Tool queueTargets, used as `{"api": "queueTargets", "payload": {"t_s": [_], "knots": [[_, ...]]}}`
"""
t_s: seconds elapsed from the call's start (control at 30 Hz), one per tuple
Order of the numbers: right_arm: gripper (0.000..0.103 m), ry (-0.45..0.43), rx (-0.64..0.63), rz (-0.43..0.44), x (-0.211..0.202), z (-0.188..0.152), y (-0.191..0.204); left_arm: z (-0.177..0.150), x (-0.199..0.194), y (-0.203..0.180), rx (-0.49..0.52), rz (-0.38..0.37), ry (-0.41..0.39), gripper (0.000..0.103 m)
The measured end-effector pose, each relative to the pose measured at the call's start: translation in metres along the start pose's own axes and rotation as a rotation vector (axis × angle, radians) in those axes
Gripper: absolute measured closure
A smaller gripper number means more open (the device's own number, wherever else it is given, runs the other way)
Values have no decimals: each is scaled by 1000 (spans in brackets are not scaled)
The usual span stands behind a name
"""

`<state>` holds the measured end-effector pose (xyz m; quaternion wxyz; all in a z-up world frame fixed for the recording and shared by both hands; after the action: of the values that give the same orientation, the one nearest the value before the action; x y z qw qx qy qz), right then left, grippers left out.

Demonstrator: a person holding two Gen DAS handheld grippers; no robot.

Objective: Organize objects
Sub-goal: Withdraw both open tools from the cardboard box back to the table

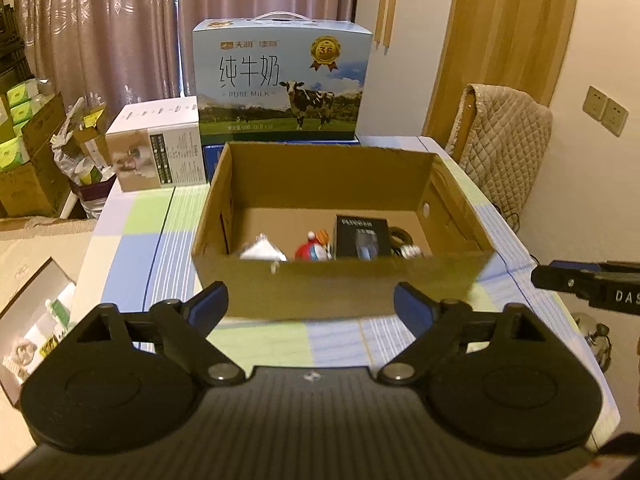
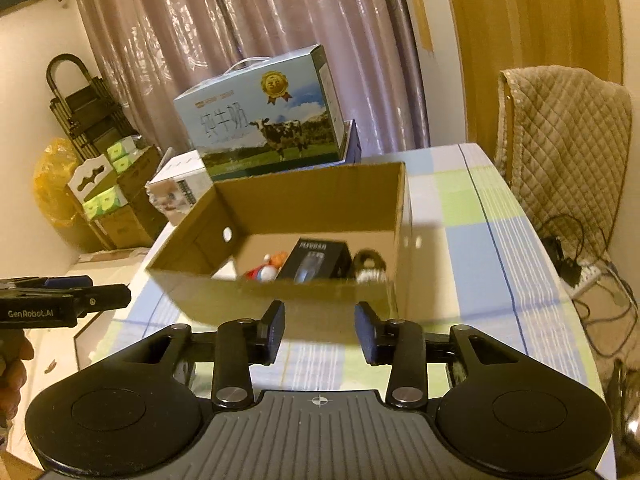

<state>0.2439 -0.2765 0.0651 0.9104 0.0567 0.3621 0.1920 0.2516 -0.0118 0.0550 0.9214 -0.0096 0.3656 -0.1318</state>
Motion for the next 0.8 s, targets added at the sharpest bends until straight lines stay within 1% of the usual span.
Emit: {"api": "queueTargets", "payload": {"t_s": [0.13, 0.27, 0.43, 0.57, 0.67, 0.8], "knots": [[60, 13, 14, -1, -25, -30, 3, -24, -25, -12, 16, -5, 2, 8], [56, 31, 5, -7, -47, -60, 10, -53, -46, -23, 18, -15, 20, 6], [53, 67, -17, -5, -68, -94, 19, -89, -71, -34, 34, 3, 32, 4], [48, 87, -58, -12, -79, -113, 25, -112, -86, -39, 35, 1, 50, 2], [48, 104, -70, -7, -84, -125, 27, -123, -93, -42, 48, 11, 59, 1], [47, 106, -77, -15, -92, -133, 28, -134, -101, -46, 57, 6, 66, 1]]}}
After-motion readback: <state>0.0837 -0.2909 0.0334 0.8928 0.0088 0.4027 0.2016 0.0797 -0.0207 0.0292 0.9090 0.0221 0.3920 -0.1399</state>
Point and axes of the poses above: each gripper's, at about its wrist camera, not at the fingertips, and x roughly the way its jaws point, y to its left, z to its top, the point moved 3 cm from there along x, roughly the way its jaws point, and after that the axes turned 4 degrees about -z, right-handed, at the moved point
